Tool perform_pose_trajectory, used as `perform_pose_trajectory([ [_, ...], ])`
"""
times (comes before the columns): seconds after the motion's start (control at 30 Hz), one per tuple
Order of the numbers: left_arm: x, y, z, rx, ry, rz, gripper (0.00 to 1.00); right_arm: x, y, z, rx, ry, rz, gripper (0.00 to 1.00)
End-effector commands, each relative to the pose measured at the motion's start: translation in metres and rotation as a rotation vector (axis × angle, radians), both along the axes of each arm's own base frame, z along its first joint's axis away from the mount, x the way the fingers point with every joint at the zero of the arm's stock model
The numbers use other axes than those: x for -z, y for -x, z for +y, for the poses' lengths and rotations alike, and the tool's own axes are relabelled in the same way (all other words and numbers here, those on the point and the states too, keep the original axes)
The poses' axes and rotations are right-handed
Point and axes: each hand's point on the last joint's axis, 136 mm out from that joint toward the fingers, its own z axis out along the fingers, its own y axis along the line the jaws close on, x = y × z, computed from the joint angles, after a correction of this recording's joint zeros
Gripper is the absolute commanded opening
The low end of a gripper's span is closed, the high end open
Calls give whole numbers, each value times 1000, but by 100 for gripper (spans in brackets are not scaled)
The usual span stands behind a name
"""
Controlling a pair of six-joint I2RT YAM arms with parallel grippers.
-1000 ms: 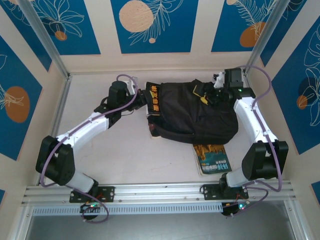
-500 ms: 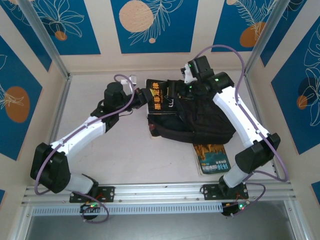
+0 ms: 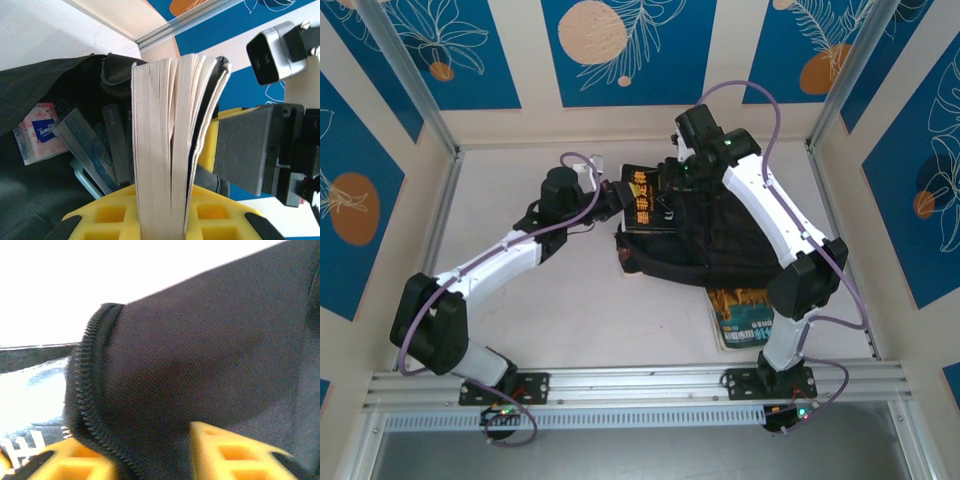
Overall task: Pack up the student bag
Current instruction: Open the student bag at the top-right of the table.
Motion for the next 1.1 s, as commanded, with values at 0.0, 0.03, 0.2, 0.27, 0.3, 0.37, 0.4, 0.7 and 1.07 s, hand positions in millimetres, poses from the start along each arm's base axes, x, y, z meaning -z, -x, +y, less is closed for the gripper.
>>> perform_pose_trajectory([
  [0.0,-54,10,-8,46,88,-120,0,-3,-10,-12,14,75,-30,7],
  [0.03,-55,12,-7,47,69,-124,0,-4,-11,-14,18,86,-38,0],
  [0.2,-27,16,25,-47,-186,-52,0,-35,-3,-16,-9,61,-116,0],
  [0.27,-16,21,37,-77,-225,-21,0,-50,4,-16,-16,28,-150,0],
  [0.3,-9,24,43,-91,-242,4,0,-57,8,-18,-12,13,-165,0],
  [0.37,0,30,51,-105,-262,43,0,-63,18,-22,1,-11,-173,0],
  [0.4,2,34,53,-104,-263,55,0,-65,23,-23,3,-27,-169,0],
  [0.7,-3,38,39,-69,-129,110,0,-83,55,-32,35,-190,-111,0],
  [1.07,-21,19,9,-70,60,146,0,-107,66,-36,51,-360,-93,0],
])
